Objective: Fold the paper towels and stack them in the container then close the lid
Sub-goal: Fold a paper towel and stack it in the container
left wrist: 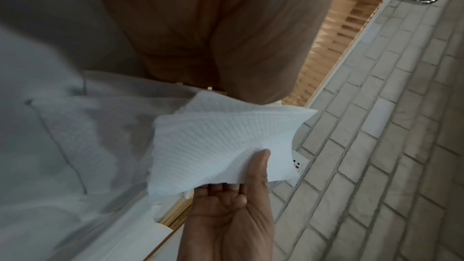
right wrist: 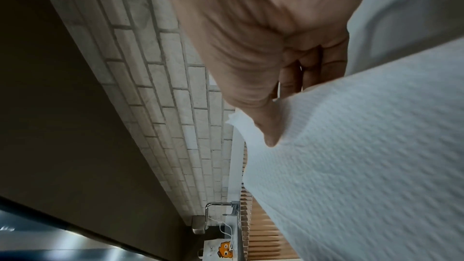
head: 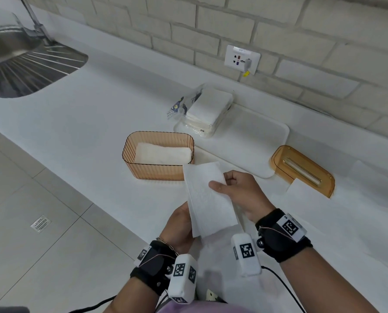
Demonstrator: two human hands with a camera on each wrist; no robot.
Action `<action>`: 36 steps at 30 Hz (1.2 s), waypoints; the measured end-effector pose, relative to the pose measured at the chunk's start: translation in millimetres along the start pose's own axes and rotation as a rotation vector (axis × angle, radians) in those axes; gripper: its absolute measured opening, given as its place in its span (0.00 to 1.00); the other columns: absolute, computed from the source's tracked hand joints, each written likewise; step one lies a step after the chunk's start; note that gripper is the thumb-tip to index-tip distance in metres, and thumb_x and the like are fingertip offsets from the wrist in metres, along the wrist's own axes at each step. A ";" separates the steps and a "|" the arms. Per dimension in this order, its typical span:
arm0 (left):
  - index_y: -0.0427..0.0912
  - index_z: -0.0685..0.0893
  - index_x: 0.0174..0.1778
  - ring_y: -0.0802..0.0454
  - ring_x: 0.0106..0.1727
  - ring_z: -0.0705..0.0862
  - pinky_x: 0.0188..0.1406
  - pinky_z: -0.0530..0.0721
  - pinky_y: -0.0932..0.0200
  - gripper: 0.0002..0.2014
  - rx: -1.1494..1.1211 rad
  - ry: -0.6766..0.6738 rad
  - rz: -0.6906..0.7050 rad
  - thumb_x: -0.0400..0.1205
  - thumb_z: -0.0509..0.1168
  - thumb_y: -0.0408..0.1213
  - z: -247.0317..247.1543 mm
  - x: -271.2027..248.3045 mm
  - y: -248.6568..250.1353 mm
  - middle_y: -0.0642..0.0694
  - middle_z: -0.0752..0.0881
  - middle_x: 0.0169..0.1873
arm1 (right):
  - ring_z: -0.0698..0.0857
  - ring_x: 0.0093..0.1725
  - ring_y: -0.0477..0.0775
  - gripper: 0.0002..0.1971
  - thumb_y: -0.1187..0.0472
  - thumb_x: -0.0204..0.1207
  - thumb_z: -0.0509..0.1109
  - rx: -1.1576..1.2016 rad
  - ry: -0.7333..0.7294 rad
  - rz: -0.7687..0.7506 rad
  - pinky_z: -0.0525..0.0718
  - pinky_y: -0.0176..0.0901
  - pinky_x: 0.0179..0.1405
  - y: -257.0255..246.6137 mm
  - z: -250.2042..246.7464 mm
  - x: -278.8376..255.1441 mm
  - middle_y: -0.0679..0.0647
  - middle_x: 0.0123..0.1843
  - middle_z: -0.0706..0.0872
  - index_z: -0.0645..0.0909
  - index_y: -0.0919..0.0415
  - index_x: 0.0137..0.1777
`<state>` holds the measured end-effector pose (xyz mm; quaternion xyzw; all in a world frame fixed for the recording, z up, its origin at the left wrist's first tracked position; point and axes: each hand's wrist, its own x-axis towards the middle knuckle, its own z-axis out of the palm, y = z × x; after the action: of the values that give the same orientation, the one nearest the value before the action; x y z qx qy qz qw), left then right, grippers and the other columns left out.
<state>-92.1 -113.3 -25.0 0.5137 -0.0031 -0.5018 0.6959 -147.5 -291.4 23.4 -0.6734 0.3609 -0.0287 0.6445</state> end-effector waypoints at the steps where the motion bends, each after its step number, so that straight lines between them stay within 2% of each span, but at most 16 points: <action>1: 0.41 0.85 0.75 0.30 0.73 0.85 0.76 0.81 0.30 0.31 0.005 -0.007 0.004 0.77 0.76 0.50 0.2 -0.6 -0.1 0.34 0.87 0.71 | 0.96 0.50 0.54 0.16 0.58 0.71 0.88 0.010 -0.006 0.004 0.92 0.47 0.52 0.6 -0.1 0.1 0.53 0.50 0.96 0.90 0.63 0.54; 3: 0.41 0.85 0.75 0.29 0.72 0.85 0.76 0.80 0.27 0.28 0.017 -0.019 0.012 0.78 0.75 0.46 0.7 -1.4 -0.6 0.33 0.87 0.70 | 0.96 0.51 0.54 0.16 0.59 0.70 0.88 0.005 0.006 -0.002 0.92 0.46 0.50 2.5 -0.7 -1.0 0.54 0.50 0.96 0.90 0.63 0.54; 6: 0.42 0.86 0.74 0.30 0.70 0.87 0.75 0.81 0.28 0.20 0.059 -0.021 0.022 0.85 0.69 0.39 0.5 -1.6 -0.5 0.34 0.89 0.69 | 0.96 0.49 0.52 0.16 0.58 0.70 0.88 0.024 0.010 0.015 0.91 0.42 0.45 5.4 -2.1 -3.3 0.54 0.50 0.96 0.90 0.64 0.53; 9: 0.44 0.88 0.72 0.34 0.68 0.89 0.72 0.85 0.32 0.15 0.126 -0.009 0.031 0.91 0.63 0.34 1.5 -2.3 0.8 0.37 0.91 0.66 | 0.96 0.53 0.54 0.18 0.59 0.71 0.88 0.109 -0.048 0.066 0.92 0.42 0.48 6.8 -4.5 -5.1 0.54 0.53 0.97 0.91 0.65 0.58; 11: 0.44 0.88 0.71 0.36 0.66 0.90 0.70 0.86 0.34 0.16 0.151 0.000 0.037 0.92 0.61 0.30 2.4 -3.6 1.6 0.38 0.92 0.64 | 0.95 0.55 0.56 0.20 0.60 0.70 0.88 0.141 -0.062 0.089 0.93 0.46 0.53 7.9 -6.2 -5.4 0.56 0.54 0.96 0.90 0.66 0.60; 14: 0.45 0.89 0.70 0.37 0.65 0.91 0.69 0.87 0.35 0.19 0.162 0.011 0.038 0.91 0.59 0.25 3.5 -5.1 2.2 0.39 0.92 0.63 | 0.95 0.58 0.63 0.23 0.62 0.69 0.88 0.191 -0.064 0.129 0.92 0.58 0.62 8.5 -7.6 -5.5 0.60 0.56 0.96 0.89 0.70 0.62; 17: 0.45 0.89 0.69 0.37 0.65 0.91 0.68 0.88 0.36 0.20 0.162 0.030 0.040 0.91 0.57 0.24 5.4 -6.5 2.5 0.39 0.93 0.62 | 0.93 0.60 0.69 0.24 0.65 0.71 0.86 0.284 -0.083 0.182 0.92 0.61 0.62 5.8 -8.6 -8.0 0.67 0.59 0.94 0.86 0.75 0.64; 20: 0.43 0.89 0.69 0.38 0.64 0.92 0.62 0.89 0.42 0.19 0.135 0.037 0.044 0.91 0.58 0.24 7.6 -8.7 4.6 0.39 0.93 0.62 | 0.93 0.57 0.67 0.18 0.67 0.73 0.84 0.328 -0.121 0.193 0.92 0.58 0.60 3.0 -12.0 -11.5 0.69 0.62 0.92 0.86 0.73 0.61; 24: 0.41 0.89 0.69 0.42 0.60 0.93 0.51 0.92 0.52 0.15 0.069 0.064 0.038 0.92 0.60 0.31 8.1 -10.1 7.4 0.38 0.93 0.61 | 0.91 0.58 0.67 0.22 0.69 0.76 0.81 0.346 -0.194 0.219 0.91 0.57 0.59 1.8 -23.4 -16.4 0.71 0.64 0.91 0.83 0.73 0.68; 25: 0.40 0.89 0.70 0.42 0.59 0.93 0.49 0.92 0.53 0.14 0.047 0.072 0.038 0.92 0.61 0.34 7.5 -10.4 7.9 0.38 0.93 0.61 | 0.91 0.57 0.66 0.18 0.70 0.77 0.80 0.334 -0.210 0.218 0.92 0.55 0.57 1.0 -27.0 -18.2 0.71 0.64 0.91 0.84 0.70 0.65; 27: 0.38 0.88 0.70 0.41 0.59 0.93 0.48 0.92 0.53 0.15 0.003 0.087 0.033 0.93 0.61 0.37 5.4 -10.5 9.3 0.36 0.93 0.62 | 0.92 0.48 0.61 0.08 0.71 0.78 0.79 0.298 -0.230 0.195 0.92 0.49 0.48 1.5 -35.1 -21.0 0.66 0.54 0.93 0.83 0.62 0.50; 28: 0.37 0.88 0.70 0.40 0.58 0.93 0.49 0.92 0.51 0.15 -0.012 0.097 0.033 0.93 0.62 0.37 3.6 -10.4 10.1 0.35 0.93 0.62 | 0.91 0.43 0.58 0.10 0.72 0.77 0.79 0.275 -0.231 0.165 0.92 0.46 0.44 2.5 -38.8 -22.3 0.62 0.48 0.91 0.81 0.61 0.45; 29: 0.37 0.88 0.70 0.39 0.57 0.93 0.50 0.92 0.48 0.15 -0.023 0.106 0.033 0.92 0.62 0.38 2.1 -10.3 11.2 0.34 0.93 0.61 | 0.90 0.40 0.54 0.10 0.71 0.76 0.80 0.241 -0.240 0.131 0.91 0.44 0.42 2.9 -41.8 -24.4 0.58 0.45 0.89 0.80 0.63 0.45; 31: 0.36 0.87 0.70 0.36 0.60 0.92 0.55 0.92 0.44 0.15 -0.050 0.110 0.031 0.92 0.63 0.38 1.3 -10.9 13.2 0.34 0.92 0.62 | 0.91 0.46 0.55 0.15 0.69 0.72 0.82 0.191 -0.265 0.065 0.92 0.46 0.50 1.5 -46.0 -28.5 0.62 0.50 0.91 0.81 0.72 0.54; 33: 0.37 0.87 0.70 0.35 0.63 0.91 0.59 0.91 0.41 0.15 -0.079 0.110 0.027 0.92 0.63 0.38 1.6 -11.1 13.6 0.34 0.91 0.63 | 0.92 0.57 0.61 0.25 0.68 0.71 0.83 0.174 -0.292 0.048 0.90 0.57 0.61 0.0 -47.9 -29.7 0.70 0.62 0.91 0.80 0.77 0.65; 36: 0.38 0.86 0.72 0.37 0.64 0.91 0.62 0.90 0.41 0.16 -0.093 0.116 0.041 0.92 0.61 0.40 6.2 -13.0 14.8 0.36 0.92 0.64 | 0.92 0.64 0.63 0.26 0.69 0.74 0.82 0.132 -0.322 0.055 0.89 0.62 0.67 -1.6 -42.3 -30.8 0.64 0.64 0.93 0.83 0.66 0.72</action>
<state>-91.5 -109.0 -4.8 0.5089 0.0501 -0.4561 0.7283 -190.8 -311.3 45.0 -0.6152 0.2685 0.0736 0.7375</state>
